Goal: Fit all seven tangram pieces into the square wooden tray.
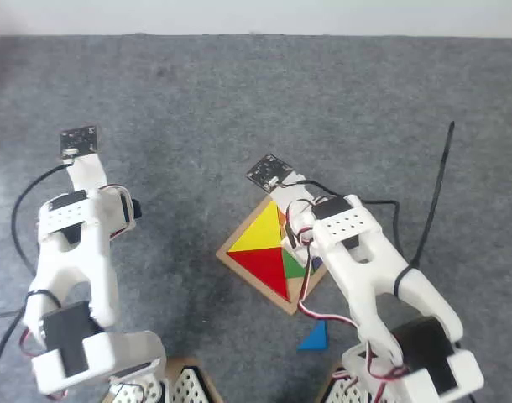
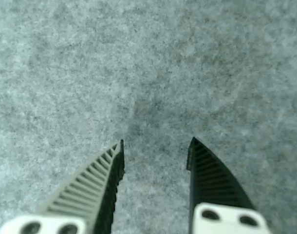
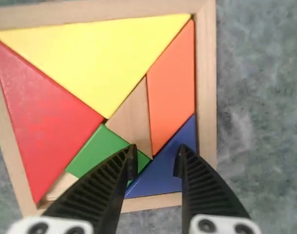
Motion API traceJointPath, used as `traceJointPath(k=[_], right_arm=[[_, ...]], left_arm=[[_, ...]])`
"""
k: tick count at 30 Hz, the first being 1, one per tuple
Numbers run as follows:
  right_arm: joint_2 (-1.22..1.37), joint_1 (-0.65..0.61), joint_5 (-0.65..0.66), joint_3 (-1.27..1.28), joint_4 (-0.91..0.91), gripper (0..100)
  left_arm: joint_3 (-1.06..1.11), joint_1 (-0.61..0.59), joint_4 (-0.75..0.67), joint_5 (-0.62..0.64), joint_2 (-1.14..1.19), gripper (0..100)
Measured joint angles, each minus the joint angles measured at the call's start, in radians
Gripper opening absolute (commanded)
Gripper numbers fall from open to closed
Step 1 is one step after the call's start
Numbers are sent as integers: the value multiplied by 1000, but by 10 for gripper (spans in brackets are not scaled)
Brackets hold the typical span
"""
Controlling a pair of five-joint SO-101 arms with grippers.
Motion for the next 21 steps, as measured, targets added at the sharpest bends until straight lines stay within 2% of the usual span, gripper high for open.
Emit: traceJointPath(k=[6, 13, 17, 21], right_arm=[[-54, 6, 3, 51, 2, 141], [-275, 41, 3, 54, 77, 144], [-384, 153, 21, 54, 152, 144], [-390, 318, 132, 54, 296, 144]], left_arm=[[0, 0, 0, 0, 0, 208], [0, 0, 0, 0, 0, 208], [0, 0, 0, 0, 0, 208], [0, 0, 0, 0, 0, 209]])
